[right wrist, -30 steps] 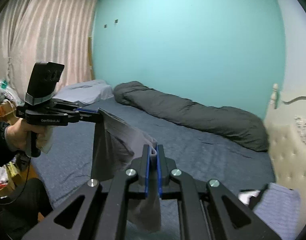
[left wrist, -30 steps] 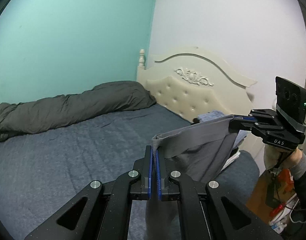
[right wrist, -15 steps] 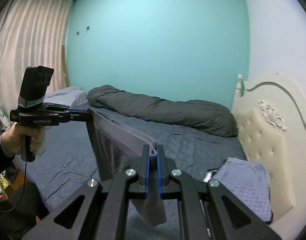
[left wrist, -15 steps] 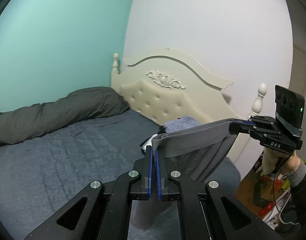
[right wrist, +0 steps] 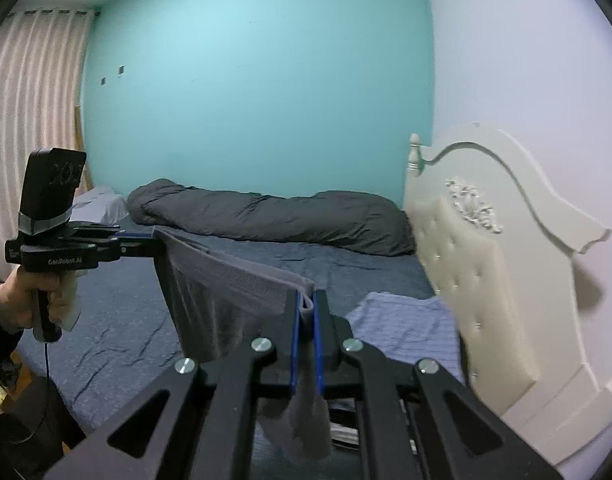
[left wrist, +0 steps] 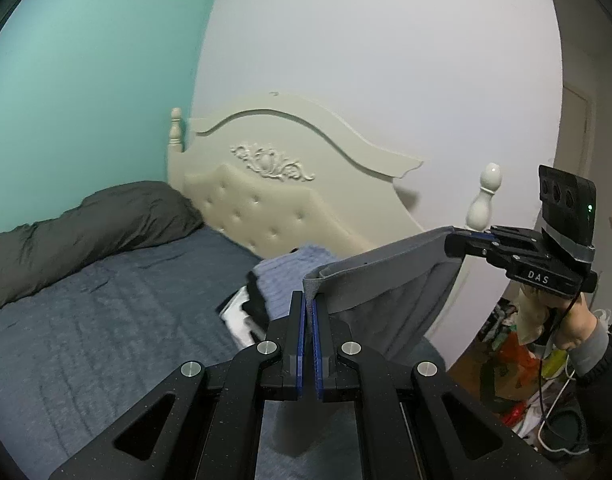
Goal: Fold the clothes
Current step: 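Lift the folded briefs with both tools and carry them toward the headboard, then lower the briefs onto the clothes stack with both tools and open them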
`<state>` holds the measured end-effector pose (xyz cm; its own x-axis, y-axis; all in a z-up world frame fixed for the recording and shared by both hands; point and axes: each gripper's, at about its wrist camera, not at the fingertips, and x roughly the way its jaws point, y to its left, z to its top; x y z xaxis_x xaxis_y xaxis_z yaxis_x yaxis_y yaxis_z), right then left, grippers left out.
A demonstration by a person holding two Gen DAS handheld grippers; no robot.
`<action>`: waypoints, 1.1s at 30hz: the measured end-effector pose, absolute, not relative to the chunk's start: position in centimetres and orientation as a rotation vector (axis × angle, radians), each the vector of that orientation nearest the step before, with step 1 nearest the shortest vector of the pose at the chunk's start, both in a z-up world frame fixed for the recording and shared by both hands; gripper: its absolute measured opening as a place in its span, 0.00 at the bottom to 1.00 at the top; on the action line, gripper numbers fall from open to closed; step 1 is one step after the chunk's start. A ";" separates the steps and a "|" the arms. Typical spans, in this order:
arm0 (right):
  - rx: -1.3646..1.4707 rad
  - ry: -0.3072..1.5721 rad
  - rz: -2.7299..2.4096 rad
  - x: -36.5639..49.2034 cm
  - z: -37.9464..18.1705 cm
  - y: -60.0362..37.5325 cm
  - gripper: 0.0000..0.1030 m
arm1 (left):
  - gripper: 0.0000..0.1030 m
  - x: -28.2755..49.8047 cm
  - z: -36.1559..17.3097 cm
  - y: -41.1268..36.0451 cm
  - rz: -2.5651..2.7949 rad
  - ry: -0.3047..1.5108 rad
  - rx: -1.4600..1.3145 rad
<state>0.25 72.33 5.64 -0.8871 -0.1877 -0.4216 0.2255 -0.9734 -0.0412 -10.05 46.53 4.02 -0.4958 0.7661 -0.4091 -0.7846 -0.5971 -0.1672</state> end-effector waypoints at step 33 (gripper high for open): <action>1.186 0.136 -2.960 -26.2 -4.5 87.9 0.05 | 0.03 -36.8 -8.8 65.0 2.077 -0.115 -1.070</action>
<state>-26.17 87.86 -4.49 -0.7225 0.0781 -0.6869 -0.0146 -0.9951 -0.0977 -36.77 65.02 -8.84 -0.3400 0.6764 -0.6534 -0.6004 -0.6909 -0.4027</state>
